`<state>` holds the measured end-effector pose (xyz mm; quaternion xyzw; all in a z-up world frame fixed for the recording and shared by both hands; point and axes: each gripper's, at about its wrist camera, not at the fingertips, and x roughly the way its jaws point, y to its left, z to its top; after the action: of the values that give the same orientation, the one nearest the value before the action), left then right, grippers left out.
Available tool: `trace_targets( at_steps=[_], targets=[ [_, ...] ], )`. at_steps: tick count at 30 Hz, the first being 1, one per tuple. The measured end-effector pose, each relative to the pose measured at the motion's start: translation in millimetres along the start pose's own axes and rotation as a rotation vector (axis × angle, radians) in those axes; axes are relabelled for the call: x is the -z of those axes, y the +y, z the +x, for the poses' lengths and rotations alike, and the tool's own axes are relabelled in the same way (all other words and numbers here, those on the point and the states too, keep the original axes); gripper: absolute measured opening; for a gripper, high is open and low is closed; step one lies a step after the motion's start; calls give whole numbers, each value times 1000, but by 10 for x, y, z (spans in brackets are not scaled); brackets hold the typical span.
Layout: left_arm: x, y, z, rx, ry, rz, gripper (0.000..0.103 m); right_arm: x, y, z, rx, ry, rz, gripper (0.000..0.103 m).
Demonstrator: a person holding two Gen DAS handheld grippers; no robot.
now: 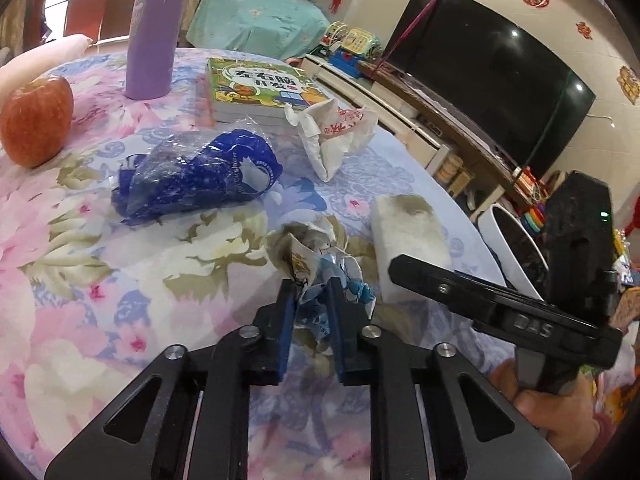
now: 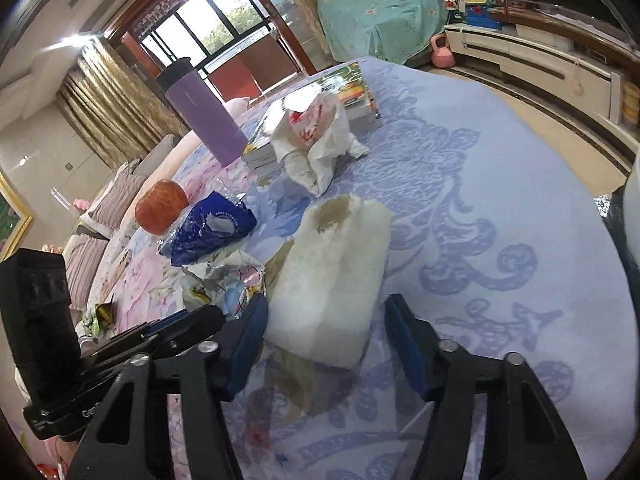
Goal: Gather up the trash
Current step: 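Grasp the crumpled paper wrapper with the left tool while the right tool grasps the white foam block, then carry the crumpled wrapper with the left tool while the right tool carries the foam block over the bin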
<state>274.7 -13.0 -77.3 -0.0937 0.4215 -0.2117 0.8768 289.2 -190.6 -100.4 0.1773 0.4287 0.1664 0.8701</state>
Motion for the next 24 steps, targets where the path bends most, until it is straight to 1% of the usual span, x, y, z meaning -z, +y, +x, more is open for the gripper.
trace_targets(
  at_steps=[2,6,11,15,24],
  targets=[
    [28,42,-58,10,-5,-3,12,16,13,24,-11,8,2,43],
    [71,147,-131,24,-2,-28,11,66,56,-36,-7,-2,8,40],
    [108,148,-212,33,-8,-31,10,142,70,-201,0,-27,19,39],
    [171,58,-277,42,-18,-37,10,192,26,-364,16,-44,20,39],
    [338,-464,-290,63,-3,22,10,282,-191,-763,40,-81,11,39]
  ],
)
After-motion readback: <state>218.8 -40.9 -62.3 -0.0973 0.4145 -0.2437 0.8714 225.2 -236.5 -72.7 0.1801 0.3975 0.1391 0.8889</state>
